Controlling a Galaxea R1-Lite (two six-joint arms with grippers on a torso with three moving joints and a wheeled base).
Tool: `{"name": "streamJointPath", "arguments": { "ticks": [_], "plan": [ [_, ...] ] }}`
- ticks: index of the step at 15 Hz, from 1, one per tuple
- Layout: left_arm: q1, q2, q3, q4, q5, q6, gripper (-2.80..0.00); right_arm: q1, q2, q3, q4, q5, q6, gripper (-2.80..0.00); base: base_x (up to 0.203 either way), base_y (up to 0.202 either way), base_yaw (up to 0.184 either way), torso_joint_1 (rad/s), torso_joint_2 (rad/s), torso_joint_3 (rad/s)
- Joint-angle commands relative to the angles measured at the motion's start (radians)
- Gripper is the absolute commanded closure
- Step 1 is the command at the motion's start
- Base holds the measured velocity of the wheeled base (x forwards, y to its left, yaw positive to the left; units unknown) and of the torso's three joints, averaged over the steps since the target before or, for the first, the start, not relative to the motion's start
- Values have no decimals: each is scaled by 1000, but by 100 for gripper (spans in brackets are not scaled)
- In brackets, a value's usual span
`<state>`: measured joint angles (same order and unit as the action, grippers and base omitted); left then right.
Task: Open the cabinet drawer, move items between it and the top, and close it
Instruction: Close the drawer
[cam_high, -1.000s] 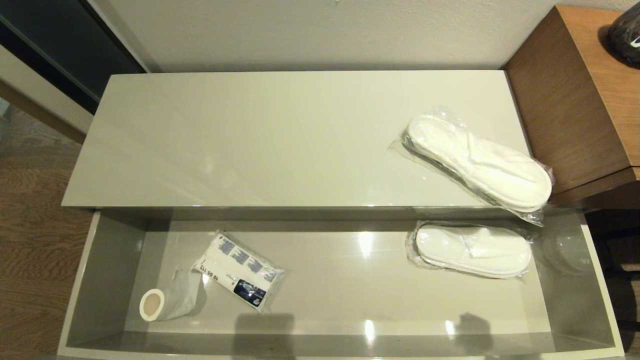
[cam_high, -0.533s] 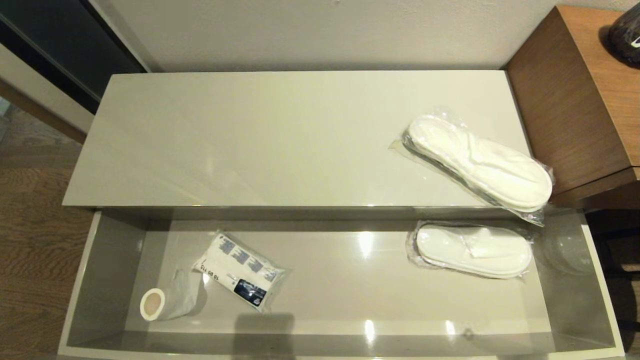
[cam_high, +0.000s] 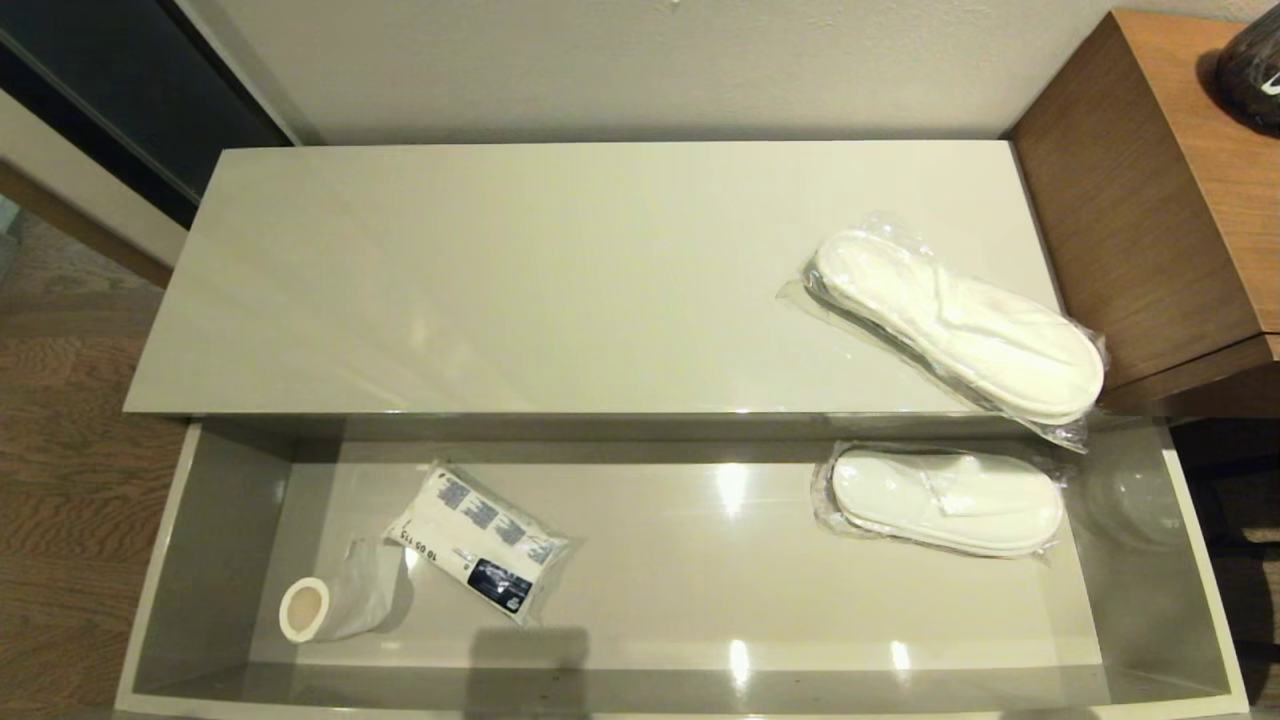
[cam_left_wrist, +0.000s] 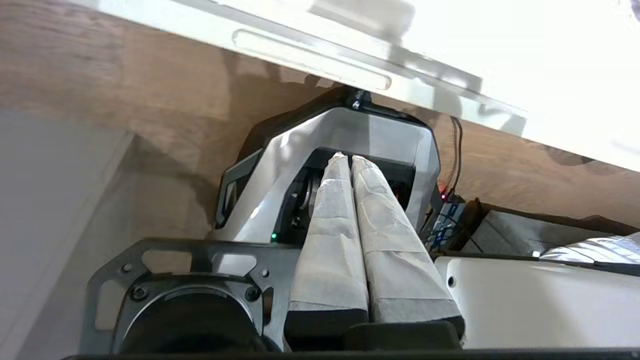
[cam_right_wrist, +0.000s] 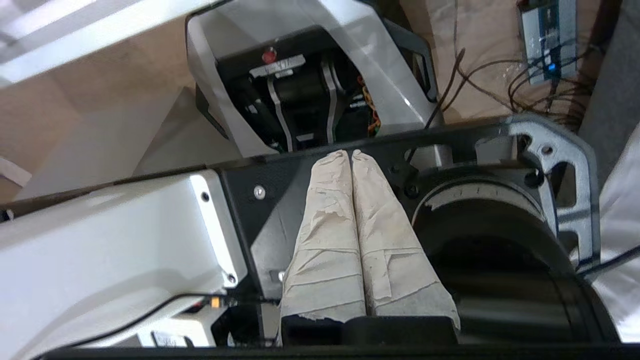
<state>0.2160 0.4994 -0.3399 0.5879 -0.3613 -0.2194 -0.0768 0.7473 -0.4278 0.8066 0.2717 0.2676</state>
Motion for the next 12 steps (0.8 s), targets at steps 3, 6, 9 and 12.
{"name": "streamJointPath", "arguments": {
  "ticks": [3, 6, 9, 12],
  "plan": [
    [5, -97, 15, 5, -66, -8, 0, 0, 1, 85, -163, -41, 3, 0, 0, 0, 0, 0, 0, 0],
    [5, -122, -22, 75, -121, 3, 0, 0, 12, 113, -196, -85, 1, 0, 0, 0, 0, 0, 0, 0],
    [5, -108, -39, 114, -120, 11, 0, 0, 23, 112, -184, -84, 0, 0, 0, 0, 0, 0, 0, 0],
    [7, -14, -103, 392, -75, 43, 0, 0, 46, 112, -175, -83, 1, 0, 0, 0, 0, 0, 0, 0]
  ]
}}
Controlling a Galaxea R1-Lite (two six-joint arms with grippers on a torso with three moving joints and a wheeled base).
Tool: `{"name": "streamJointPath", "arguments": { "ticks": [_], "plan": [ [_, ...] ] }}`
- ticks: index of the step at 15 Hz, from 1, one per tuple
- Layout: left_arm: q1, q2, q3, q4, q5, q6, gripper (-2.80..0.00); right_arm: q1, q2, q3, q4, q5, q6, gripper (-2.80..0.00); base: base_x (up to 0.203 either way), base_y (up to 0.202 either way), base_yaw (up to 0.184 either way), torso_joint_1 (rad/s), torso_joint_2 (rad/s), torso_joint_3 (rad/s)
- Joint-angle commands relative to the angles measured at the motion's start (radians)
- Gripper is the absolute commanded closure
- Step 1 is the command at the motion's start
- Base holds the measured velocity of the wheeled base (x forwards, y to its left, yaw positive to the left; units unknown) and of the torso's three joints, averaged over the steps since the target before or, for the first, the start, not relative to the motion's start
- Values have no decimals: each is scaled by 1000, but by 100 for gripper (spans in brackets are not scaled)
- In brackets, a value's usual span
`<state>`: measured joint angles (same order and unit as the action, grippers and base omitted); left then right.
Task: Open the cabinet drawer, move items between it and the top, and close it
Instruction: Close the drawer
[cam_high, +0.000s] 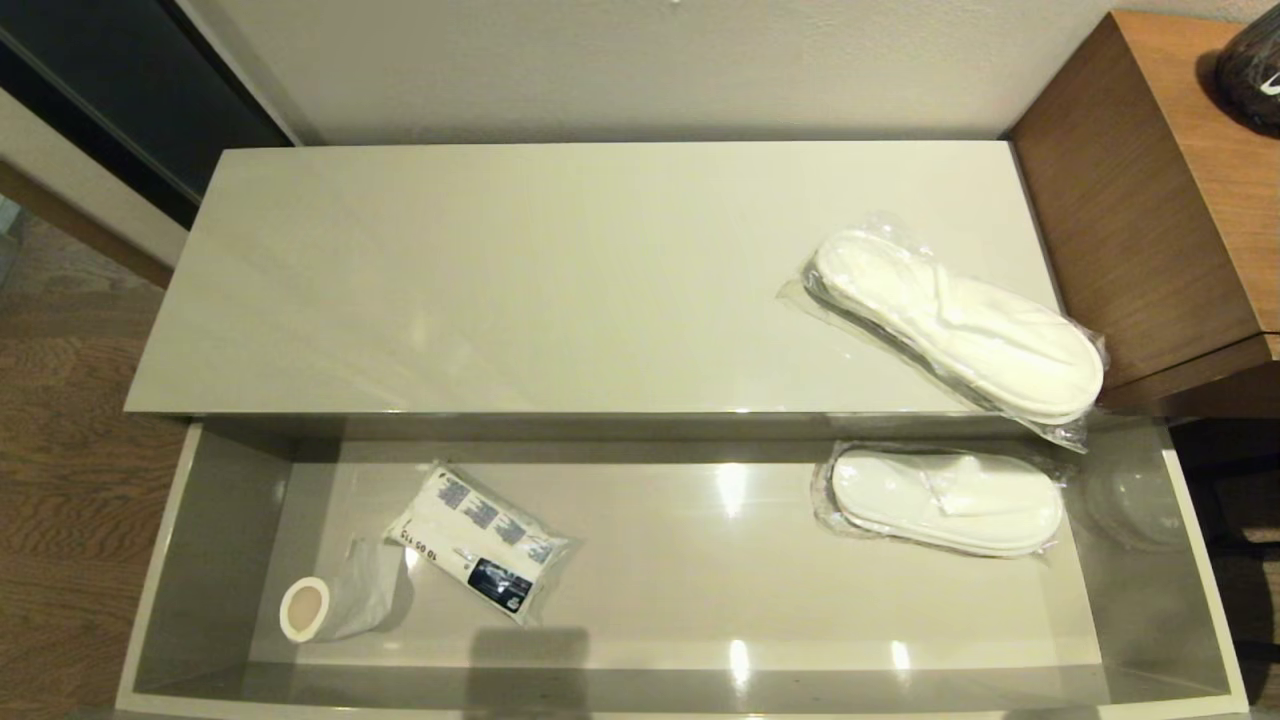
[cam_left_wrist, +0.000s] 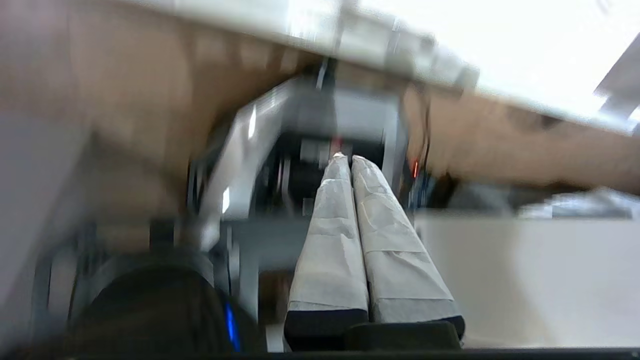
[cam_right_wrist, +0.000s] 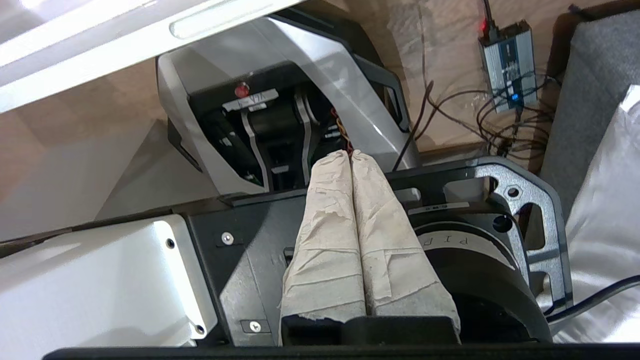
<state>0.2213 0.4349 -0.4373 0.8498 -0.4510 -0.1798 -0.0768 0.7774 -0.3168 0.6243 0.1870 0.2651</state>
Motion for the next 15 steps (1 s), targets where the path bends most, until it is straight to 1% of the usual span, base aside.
{"name": "streamJointPath", "arguments": {
  "ticks": [1, 2, 3, 4, 7, 8, 12, 15],
  "plan": [
    [3, 49, 12, 94, 36, 18, 0, 0, 16, 1, 8, 2, 3, 0, 0, 0, 0, 0, 0, 0],
    [10, 51, 41, 55, 52, 41, 0, 0, 32, 1, 8, 1, 2, 0, 0, 0, 0, 0, 0, 0],
    [11, 57, 37, 59, 53, 48, 0, 0, 46, 1, 8, 0, 2, 0, 0, 0, 0, 0, 0, 0],
    [12, 62, 8, 84, 48, 50, 0, 0, 42, 1, -1, 0, 2, 0, 0, 0, 0, 0, 0, 0],
    [12, 37, -3, 77, 23, 59, 0, 0, 13, 2, -30, -1, 0, 0, 0, 0, 0, 0, 0, 0],
    [12, 30, -1, 78, 17, 62, 0, 0, 11, 4, -32, -1, 0, 0, 0, 0, 0, 0, 0, 0],
    [13, 74, 2, 89, 29, 56, 0, 0, 2, 16, -49, -3, -1, 0, 0, 0, 0, 0, 0, 0],
    [18, 102, 5, 95, 45, 54, 0, 0, -56, 22, -49, 5, 2, 0, 0, 0, 0, 0, 0, 0]
  ]
}}
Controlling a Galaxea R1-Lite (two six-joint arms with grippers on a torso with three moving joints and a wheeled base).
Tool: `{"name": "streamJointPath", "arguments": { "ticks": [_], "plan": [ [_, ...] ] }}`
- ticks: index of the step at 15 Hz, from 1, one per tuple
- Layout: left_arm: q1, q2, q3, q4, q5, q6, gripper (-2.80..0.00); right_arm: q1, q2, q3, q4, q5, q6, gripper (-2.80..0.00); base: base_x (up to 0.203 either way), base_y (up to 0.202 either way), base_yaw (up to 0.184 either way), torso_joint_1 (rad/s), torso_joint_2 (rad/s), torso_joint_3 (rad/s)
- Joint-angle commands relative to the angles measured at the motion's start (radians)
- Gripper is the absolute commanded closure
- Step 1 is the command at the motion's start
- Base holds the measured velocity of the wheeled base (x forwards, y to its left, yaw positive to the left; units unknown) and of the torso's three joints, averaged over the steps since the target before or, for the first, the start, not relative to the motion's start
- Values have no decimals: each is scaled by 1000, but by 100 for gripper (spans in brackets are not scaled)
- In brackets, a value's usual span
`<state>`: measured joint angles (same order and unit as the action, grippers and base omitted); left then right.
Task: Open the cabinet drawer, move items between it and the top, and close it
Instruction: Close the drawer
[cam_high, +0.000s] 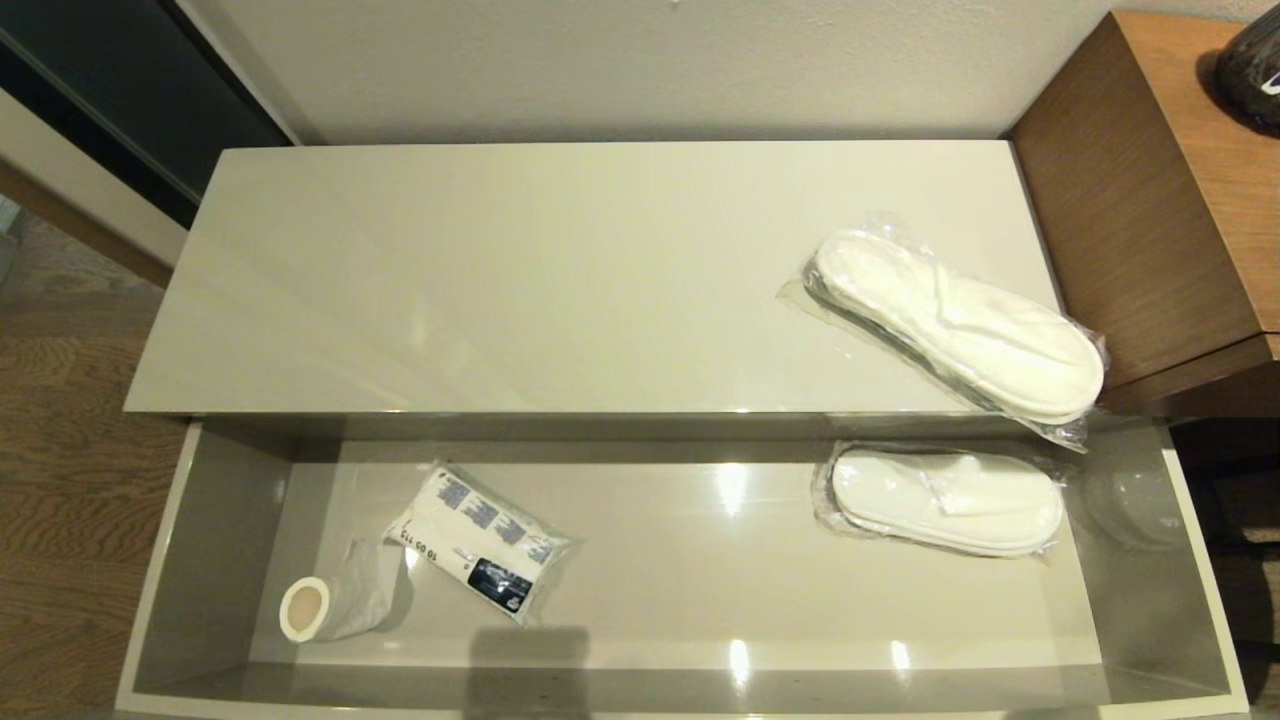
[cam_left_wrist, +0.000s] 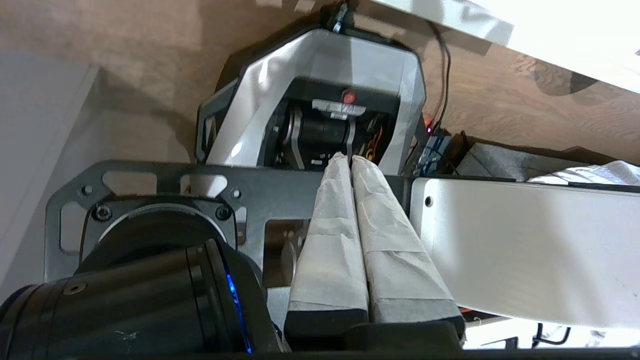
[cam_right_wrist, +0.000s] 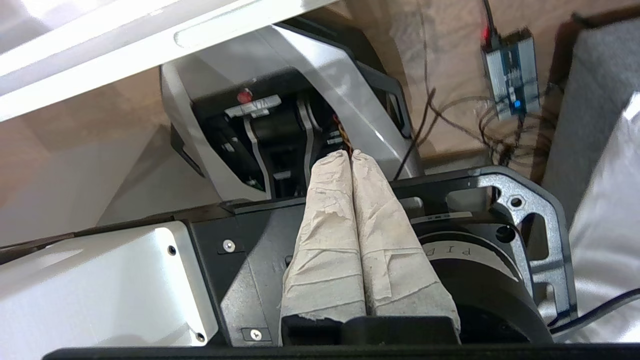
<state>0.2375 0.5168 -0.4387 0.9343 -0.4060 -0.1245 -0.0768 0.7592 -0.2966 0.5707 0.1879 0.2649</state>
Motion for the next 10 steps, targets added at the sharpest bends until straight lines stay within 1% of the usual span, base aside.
{"name": "streamJointPath", "arguments": {
  "ticks": [1, 4, 5, 6, 8, 10],
  "plan": [
    [2, 32, 6, 8, -1, -1, 0, 4, -49, 2, 5, 13, -1, 0, 0, 0, 0, 0, 0, 0],
    [2, 37, 6, 6, -1, -1, 0, 12, -51, -5, 21, 23, -13, 0, 0, 0, 0, 0, 0, 0],
    [2, 36, 6, 6, -1, -1, 0, 31, -52, -24, 76, 25, -43, 0, 0, 0, 0, 0, 0, 0],
    [2, 37, 6, 6, -1, -1, 0, 37, -57, -32, 92, 25, -59, 0, 0, 0, 0, -104, 50, -98],
    [2, 35, 6, 6, -1, -1, 0, 38, -69, -35, 103, 25, -65, 0, 0, 0, 0, -272, 87, -199],
    [2, 35, 6, 6, -1, -1, 0, 38, -66, -36, 104, 27, -65, 0, 0, 0, 0, -359, 88, -260]
  ]
}}
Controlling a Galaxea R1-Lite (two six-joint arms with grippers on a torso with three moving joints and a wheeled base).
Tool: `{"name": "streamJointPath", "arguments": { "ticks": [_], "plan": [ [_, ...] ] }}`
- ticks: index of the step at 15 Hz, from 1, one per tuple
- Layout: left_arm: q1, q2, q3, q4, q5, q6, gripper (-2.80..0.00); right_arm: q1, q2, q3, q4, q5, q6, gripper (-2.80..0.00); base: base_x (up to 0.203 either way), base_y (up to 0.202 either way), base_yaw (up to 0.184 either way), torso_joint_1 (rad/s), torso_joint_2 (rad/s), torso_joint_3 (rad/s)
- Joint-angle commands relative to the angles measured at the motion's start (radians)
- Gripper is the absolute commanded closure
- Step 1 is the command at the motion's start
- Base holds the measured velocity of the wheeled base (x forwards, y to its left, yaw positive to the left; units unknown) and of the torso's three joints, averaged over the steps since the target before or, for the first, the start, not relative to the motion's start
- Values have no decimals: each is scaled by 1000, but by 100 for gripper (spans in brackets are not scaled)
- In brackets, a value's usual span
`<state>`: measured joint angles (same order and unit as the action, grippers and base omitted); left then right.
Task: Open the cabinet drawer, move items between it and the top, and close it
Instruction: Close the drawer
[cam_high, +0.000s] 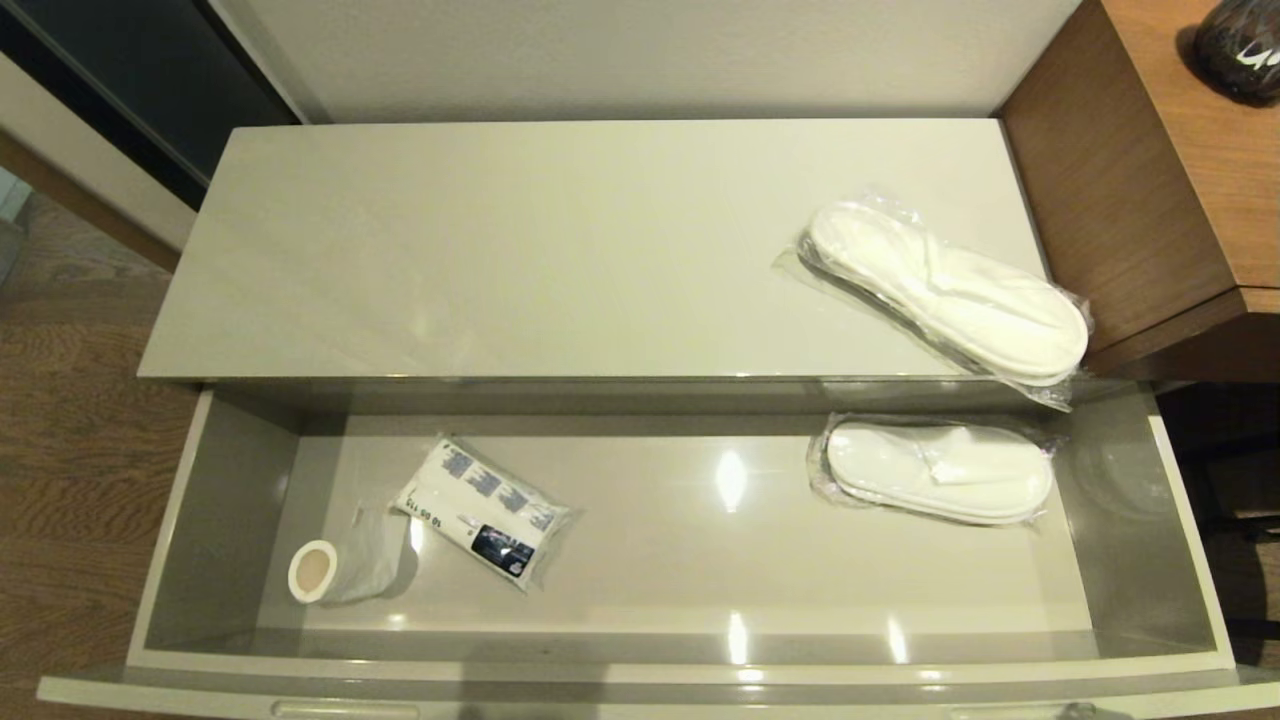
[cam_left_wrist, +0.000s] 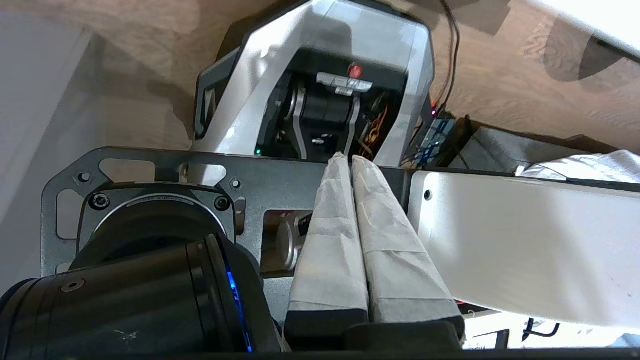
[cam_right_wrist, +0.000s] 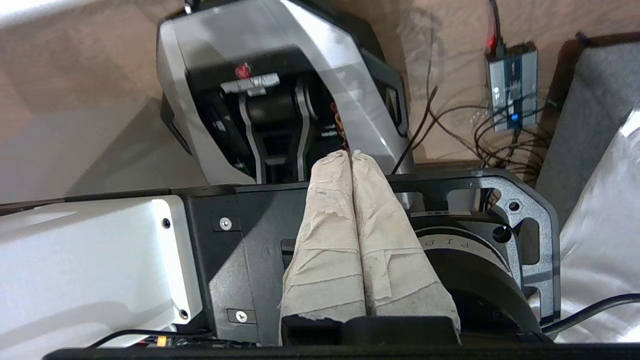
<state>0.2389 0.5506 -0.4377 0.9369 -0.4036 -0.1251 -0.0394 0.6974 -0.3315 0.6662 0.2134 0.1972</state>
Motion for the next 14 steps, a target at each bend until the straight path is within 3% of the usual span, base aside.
{"name": "streamJointPath", "arguments": {
  "ticks": [1, 4, 7, 8, 10, 14],
  "plan": [
    [0, 2, 4, 3, -4, 1, 0, 1, -10, 0, 8, 1, 4, 0, 0, 0, 0, -375, 82, -287],
    [0, 6, 5, 1, -3, 1, 0, 1, -42, 4, -6, 8, 7, 0, 0, 0, 0, -288, 50, -235],
    [13, 8, -2, -50, -3, -7, 0, 3, -43, 3, -8, -8, -56, 0, 0, 0, 0, -57, 11, -55],
    [36, 14, 10, -155, -3, -10, 0, 1, 11, -4, -24, -25, -50, 0, 0, 0, 0, 0, 0, 0],
    [78, 93, 71, -489, -6, -23, 0, -2, 187, -29, -96, -52, 3, 0, 0, 0, 0, 0, 0, 0],
    [77, 320, 232, -853, -31, -52, 0, 34, 501, -22, -296, -71, 79, 0, 0, 0, 0, 0, 0, 0]
  ]
}}
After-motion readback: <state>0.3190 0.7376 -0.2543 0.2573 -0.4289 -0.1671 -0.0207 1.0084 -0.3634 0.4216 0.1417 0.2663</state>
